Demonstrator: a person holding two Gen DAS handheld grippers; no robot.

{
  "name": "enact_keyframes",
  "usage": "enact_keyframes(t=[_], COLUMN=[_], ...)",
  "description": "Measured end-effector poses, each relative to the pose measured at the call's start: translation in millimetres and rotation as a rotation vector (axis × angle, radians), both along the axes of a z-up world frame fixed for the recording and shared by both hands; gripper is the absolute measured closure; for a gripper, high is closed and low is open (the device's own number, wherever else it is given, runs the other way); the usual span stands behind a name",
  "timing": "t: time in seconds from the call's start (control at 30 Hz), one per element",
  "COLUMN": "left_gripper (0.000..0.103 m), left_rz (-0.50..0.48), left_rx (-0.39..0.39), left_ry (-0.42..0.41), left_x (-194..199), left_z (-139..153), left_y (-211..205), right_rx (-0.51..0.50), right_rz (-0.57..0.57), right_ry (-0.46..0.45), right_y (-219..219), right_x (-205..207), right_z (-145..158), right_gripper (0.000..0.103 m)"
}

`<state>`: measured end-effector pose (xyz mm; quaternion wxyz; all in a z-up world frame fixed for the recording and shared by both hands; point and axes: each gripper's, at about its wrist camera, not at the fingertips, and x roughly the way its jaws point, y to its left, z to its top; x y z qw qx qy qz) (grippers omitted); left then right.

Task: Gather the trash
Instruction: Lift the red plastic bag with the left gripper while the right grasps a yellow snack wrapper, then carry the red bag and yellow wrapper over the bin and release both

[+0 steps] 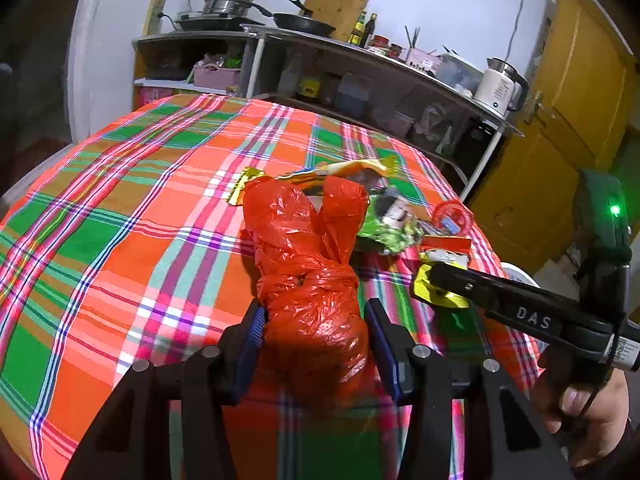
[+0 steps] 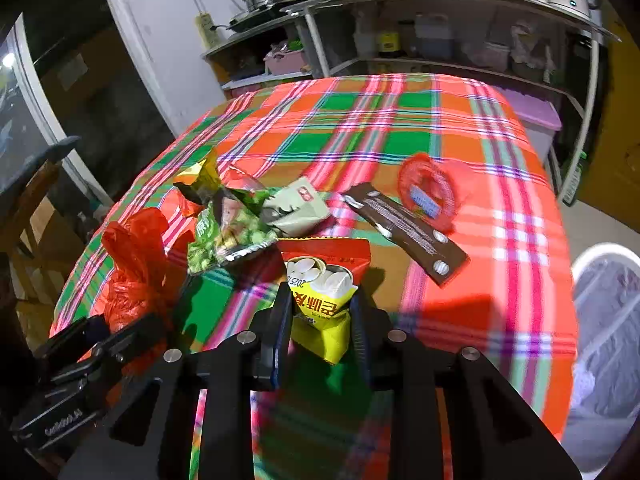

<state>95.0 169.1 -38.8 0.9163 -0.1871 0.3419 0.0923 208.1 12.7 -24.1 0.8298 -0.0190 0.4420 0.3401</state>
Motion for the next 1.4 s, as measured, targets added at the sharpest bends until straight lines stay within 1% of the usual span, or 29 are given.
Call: enact_keyframes(t=[0.2, 0.47, 0.67, 1.03, 1.4], left_gripper=[0.053, 0.053, 0.053, 0.053, 0.053], left_rz=[-0.048, -0.125, -0.184, -0.290, -0.367], left_rx=[0.022, 0.061, 0.083, 0.107, 0.117], left_ry=[-0.010, -0.041, -0.050, -0.047, -0.043], left_x=[-6.0, -16.7, -21.0, -18.0, -1.8], left_z=[9.3, 28.7, 39.3, 46.8, 46.5], left_y=[-24.4, -67.7, -99.7, -149.3, -179.0], right_rx=[0.034, 0.073, 0.092, 0.111, 0.110], right_rz=[-0.033, -0.076, -0.104, -0.190, -0.276], right_ry=[-0.025, -0.082, -0.115, -0.126, -0.124], right_y=[-34.5, -81.7, -114.0, -166.5, -206.4], right_x=[-17.9, -48.5, -65.3, -77.9, -76.9], right_z=[14.8, 39.9, 52.1, 55.0, 51.4], right_gripper=[0.075, 0.075, 0.075, 0.075, 0.075])
